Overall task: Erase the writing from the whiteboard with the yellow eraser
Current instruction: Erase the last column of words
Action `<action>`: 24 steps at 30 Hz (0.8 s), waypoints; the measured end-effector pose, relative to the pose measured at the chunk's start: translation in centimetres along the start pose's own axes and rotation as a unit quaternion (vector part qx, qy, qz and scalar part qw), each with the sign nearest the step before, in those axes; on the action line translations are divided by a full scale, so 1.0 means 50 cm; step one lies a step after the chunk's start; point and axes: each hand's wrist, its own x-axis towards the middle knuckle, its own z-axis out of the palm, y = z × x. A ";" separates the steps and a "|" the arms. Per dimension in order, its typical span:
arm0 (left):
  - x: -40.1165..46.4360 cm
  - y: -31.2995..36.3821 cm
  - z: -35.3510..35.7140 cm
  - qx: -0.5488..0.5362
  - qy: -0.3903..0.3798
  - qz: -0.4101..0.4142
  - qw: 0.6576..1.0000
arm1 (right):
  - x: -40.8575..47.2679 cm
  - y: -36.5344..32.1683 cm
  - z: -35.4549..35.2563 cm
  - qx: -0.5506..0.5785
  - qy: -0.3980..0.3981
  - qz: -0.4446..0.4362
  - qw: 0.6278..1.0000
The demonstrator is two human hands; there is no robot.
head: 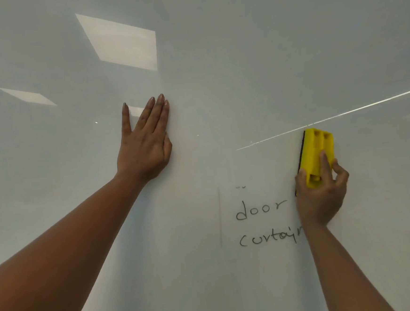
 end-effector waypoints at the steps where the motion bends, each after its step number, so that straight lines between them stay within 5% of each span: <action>1: 0.000 0.000 0.000 -0.001 0.000 0.000 1.000 | -0.004 -0.011 0.004 0.005 0.008 0.018 1.000; 6: 0.000 0.002 0.000 -0.006 0.000 -0.002 1.000 | -0.055 -0.084 0.015 0.023 -0.015 0.007 1.000; 19: -0.001 -0.003 -0.003 -0.008 -0.008 0.005 1.000 | -0.219 -0.170 0.016 0.027 -0.148 -0.317 0.936; 24: -0.002 -0.003 -0.008 -0.008 -0.010 0.005 1.000 | -0.190 -0.124 0.010 0.022 -0.115 -0.280 0.953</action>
